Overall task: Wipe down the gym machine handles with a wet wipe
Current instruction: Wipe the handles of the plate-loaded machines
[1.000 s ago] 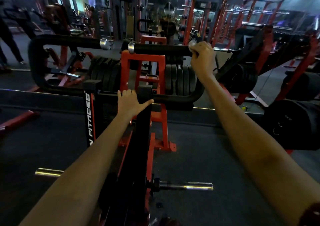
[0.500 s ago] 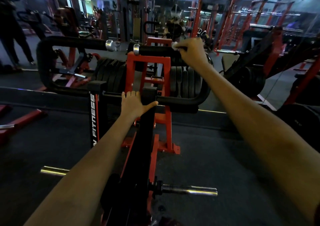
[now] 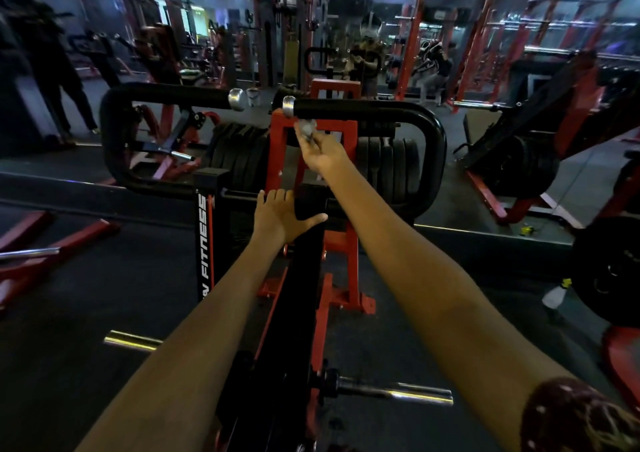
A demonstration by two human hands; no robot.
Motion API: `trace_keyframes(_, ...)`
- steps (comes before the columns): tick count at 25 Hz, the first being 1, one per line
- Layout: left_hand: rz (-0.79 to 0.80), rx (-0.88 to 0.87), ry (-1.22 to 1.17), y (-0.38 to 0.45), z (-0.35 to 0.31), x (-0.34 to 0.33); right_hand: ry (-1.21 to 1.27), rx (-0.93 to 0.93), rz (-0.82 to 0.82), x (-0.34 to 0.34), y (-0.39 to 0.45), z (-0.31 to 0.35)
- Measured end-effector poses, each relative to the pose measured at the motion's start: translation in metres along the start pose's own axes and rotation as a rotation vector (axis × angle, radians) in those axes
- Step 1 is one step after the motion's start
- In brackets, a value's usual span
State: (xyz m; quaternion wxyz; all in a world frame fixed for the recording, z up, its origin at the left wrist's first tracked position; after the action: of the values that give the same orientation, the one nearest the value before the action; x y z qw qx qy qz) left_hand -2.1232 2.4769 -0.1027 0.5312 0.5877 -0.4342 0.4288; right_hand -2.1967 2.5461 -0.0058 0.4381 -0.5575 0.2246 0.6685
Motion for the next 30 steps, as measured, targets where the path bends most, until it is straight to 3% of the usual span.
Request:
trace_keyframes(7, -0.153, -0.041, -0.086, 0.0, 0.007, -0.01, 0.016, 0.142, -0.026, 0.009, -0.034, 0.041)
trace_keyframes(13, -0.089, -0.03, -0.087, 0.003, 0.007, -0.008, 0.078, 0.3, -0.014, 0.028, -0.062, 0.084)
trace_keyframes(16, -0.057, 0.001, -0.123, 0.006, 0.006, -0.006, -0.306, 0.551, -0.028, 0.023, -0.088, 0.089)
trace_keyframes(18, -0.032, 0.026, -0.14, 0.01, 0.005, -0.005, -0.791, 0.988, -0.12, 0.013, -0.097, 0.101)
trace_keyframes(20, -0.026, 0.029, -0.13, 0.011, 0.004, -0.005, -1.512, 1.451, -0.165, 0.006, -0.096, 0.117)
trace_keyframes(22, -0.049, 0.025, -0.135, 0.009, 0.003, -0.006, -2.117, 1.438, -0.128, 0.009, -0.087, 0.124)
trace_keyframes(23, -0.064, 0.022, -0.14, 0.009, 0.003, -0.007, -2.282, 1.394, -0.11, 0.012, -0.081, 0.127)
trace_keyframes(27, -0.127, -0.055, -0.106, 0.006, 0.01, -0.014, -2.357, 1.493, -0.03, 0.006, -0.058, 0.117)
trace_keyframes(30, -0.108, -0.146, -0.156, 0.008, 0.026, -0.014, -2.396, 1.461, 0.096, -0.009, -0.036, 0.089)
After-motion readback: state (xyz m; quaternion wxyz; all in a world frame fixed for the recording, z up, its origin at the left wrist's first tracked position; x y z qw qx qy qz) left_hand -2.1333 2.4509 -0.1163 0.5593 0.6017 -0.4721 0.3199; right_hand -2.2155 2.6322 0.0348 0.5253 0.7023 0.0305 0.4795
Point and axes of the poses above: each hand's wrist, its own y-axis towards the middle knuckle, its own x-axis out of the back of the hand, z = x × y, the point moved 1 cm from there along y, towards the middle knuckle, and after that the axes turned 6 degrees about -x, right-handed, at the moved point
